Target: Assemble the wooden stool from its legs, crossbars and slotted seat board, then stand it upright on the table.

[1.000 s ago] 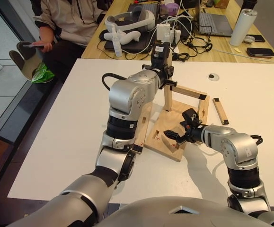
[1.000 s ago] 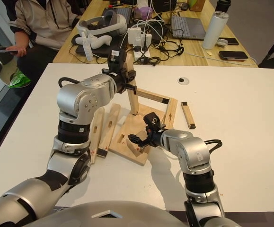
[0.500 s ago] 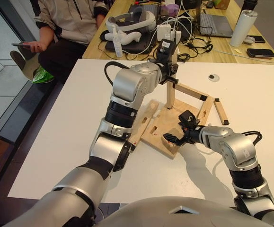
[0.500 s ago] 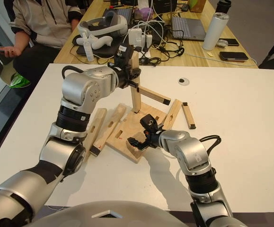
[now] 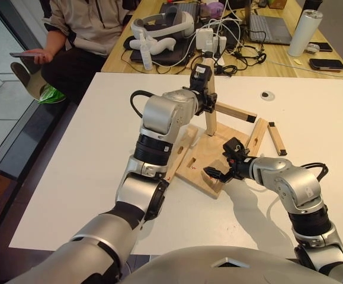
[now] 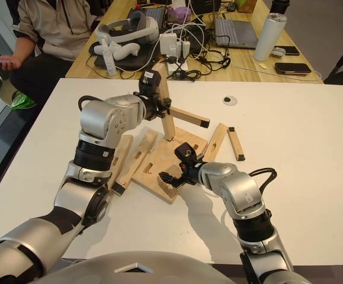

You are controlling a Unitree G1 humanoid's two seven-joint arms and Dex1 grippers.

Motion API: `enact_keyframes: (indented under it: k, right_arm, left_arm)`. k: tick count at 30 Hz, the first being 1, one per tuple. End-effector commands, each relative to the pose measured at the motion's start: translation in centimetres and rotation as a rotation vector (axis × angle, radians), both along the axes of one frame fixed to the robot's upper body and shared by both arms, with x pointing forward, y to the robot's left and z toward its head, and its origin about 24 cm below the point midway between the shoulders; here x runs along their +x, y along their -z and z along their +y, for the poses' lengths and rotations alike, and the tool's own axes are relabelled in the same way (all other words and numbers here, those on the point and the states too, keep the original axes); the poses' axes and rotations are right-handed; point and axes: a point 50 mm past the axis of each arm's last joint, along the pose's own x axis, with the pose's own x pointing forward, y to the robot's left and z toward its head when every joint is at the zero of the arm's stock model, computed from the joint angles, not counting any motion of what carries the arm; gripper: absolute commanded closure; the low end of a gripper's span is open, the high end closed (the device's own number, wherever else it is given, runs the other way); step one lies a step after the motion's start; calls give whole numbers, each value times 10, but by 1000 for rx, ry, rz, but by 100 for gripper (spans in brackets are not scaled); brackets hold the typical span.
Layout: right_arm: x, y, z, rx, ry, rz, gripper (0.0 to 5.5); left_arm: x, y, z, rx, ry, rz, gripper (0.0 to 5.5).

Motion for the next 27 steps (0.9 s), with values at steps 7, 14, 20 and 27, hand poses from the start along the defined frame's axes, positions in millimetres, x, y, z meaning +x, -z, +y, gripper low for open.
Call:
enact_keyframes:
  k: [7,14,20,27]
  right_arm:
    - [-10,20,-4,-47,5,108,10]
    - [-12,22,-6,-89,-29,95,10]
    - [-17,20,-8,-112,-72,85,10]
    - [-13,9,-14,-152,-145,35,10]
  left_arm:
    - [9,-32,12,-101,-93,-90,322]
    - [15,-50,21,-141,-133,-146,322]
    - [15,-68,32,-219,-197,-209,322]
    - [15,-79,58,-272,-298,-256,322]
